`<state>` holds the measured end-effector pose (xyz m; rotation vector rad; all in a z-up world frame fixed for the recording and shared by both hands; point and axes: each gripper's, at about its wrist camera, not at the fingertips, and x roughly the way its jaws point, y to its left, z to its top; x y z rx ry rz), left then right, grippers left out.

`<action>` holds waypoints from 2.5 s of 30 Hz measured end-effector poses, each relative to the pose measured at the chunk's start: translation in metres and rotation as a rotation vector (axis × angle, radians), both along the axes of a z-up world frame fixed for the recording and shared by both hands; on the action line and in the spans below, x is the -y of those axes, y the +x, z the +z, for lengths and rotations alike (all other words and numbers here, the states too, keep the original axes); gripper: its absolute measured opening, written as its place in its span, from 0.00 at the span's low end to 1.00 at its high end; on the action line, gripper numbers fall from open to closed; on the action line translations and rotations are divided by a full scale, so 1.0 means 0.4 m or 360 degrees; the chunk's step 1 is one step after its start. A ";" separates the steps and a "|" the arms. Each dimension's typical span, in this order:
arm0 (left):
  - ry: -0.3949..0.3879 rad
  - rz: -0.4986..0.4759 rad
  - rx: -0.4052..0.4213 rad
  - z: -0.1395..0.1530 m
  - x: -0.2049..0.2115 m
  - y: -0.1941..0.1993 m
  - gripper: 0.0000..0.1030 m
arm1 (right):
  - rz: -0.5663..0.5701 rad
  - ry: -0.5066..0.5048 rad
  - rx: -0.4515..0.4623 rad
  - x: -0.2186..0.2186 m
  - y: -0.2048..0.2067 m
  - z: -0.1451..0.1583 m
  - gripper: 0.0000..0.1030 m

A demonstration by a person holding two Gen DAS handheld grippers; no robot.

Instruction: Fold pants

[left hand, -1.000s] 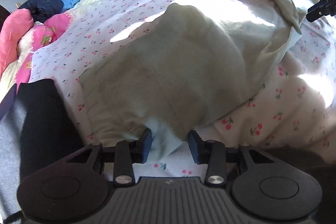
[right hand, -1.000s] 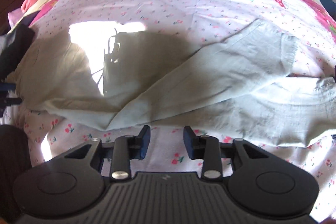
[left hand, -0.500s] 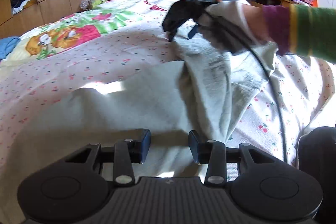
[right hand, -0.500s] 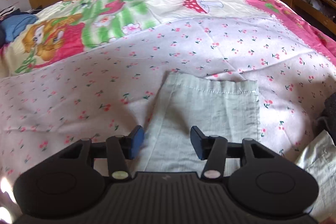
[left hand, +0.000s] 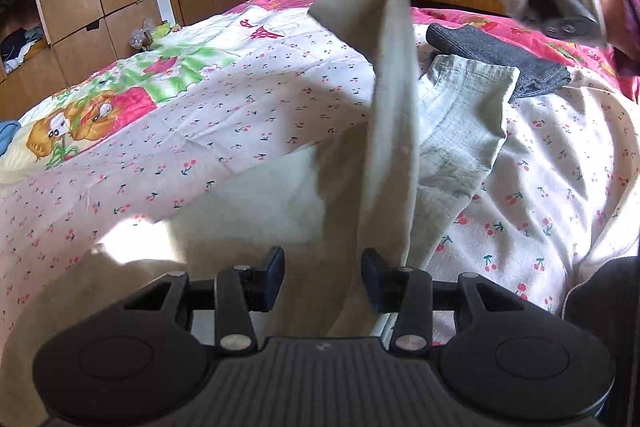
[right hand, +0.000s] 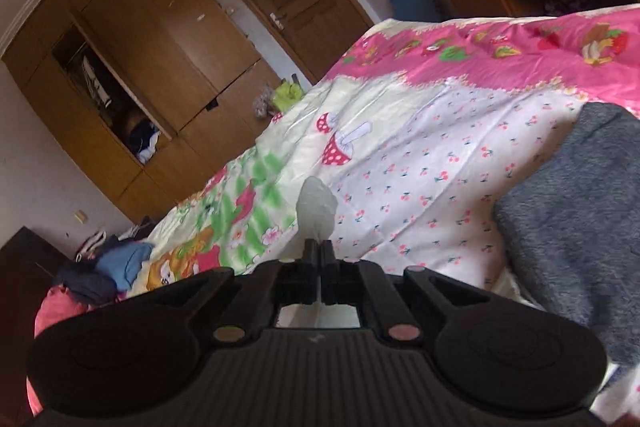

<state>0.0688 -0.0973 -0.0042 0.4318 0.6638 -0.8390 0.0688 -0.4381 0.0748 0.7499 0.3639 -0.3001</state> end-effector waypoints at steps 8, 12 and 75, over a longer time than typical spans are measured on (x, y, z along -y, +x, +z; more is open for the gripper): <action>0.0146 -0.0069 -0.0015 -0.032 0.089 -0.011 0.56 | -0.0242 0.0301 -0.0219 0.130 -0.183 -0.217 0.03; 0.0179 -0.0070 -0.0009 -0.033 0.105 -0.001 0.60 | -0.0188 0.0332 -0.0183 0.139 -0.163 -0.226 0.09; 0.0321 -0.0088 0.0045 -0.024 0.204 -0.034 0.63 | -0.0314 0.0236 0.0018 0.056 -0.330 -0.276 0.30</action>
